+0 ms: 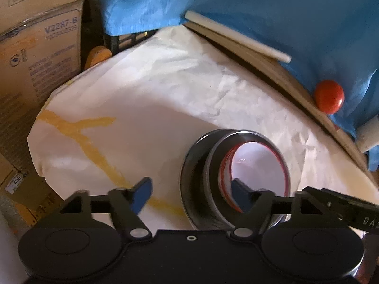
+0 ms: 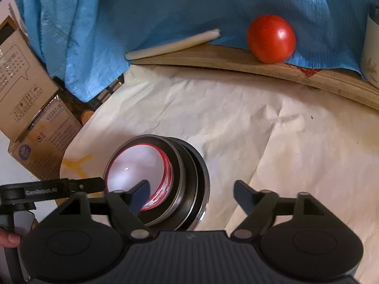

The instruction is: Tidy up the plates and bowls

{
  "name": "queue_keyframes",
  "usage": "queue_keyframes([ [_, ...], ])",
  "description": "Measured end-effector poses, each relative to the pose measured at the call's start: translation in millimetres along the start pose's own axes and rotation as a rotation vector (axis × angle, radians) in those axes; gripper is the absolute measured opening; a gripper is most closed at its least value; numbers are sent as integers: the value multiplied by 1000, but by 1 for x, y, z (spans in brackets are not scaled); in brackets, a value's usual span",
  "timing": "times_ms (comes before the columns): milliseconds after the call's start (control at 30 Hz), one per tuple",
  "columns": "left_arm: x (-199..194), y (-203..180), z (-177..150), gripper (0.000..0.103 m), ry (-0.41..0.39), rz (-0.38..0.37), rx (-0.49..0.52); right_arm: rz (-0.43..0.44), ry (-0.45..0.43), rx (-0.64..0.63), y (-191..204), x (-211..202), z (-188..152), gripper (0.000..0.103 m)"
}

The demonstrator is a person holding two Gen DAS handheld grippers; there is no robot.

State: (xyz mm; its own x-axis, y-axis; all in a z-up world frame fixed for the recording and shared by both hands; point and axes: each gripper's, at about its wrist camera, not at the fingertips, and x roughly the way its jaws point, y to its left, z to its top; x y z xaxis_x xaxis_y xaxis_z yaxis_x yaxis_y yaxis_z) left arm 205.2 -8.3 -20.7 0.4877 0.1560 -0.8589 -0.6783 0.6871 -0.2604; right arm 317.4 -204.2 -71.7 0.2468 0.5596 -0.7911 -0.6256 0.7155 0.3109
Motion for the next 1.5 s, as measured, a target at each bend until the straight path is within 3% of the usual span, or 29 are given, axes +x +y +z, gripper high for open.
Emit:
queue_keyframes([
  [233, -11, 1, -5, 90, -24, -3, -5, 7, -41, -2, 2, -5, -8, 93],
  [300, -14, 3, -6, 97, -32, -5, -3, -1, -51, -3, 4, -7, -9, 94],
  [433, -19, 6, -5, 97, -50, -24, 26, -31, -83, -6, 10, -13, -13, 96],
  [700, -25, 12, -2, 97, -108, -50, 181, -110, -188, 66, 29, -29, -33, 103],
  [1133, -45, 55, 6, 102, -105, -212, 369, -291, -376, 214, 90, -53, -91, 103],
  [1500, -74, 83, -10, 102, -160, -302, 490, -390, -496, 242, 140, -69, -141, 103],
])
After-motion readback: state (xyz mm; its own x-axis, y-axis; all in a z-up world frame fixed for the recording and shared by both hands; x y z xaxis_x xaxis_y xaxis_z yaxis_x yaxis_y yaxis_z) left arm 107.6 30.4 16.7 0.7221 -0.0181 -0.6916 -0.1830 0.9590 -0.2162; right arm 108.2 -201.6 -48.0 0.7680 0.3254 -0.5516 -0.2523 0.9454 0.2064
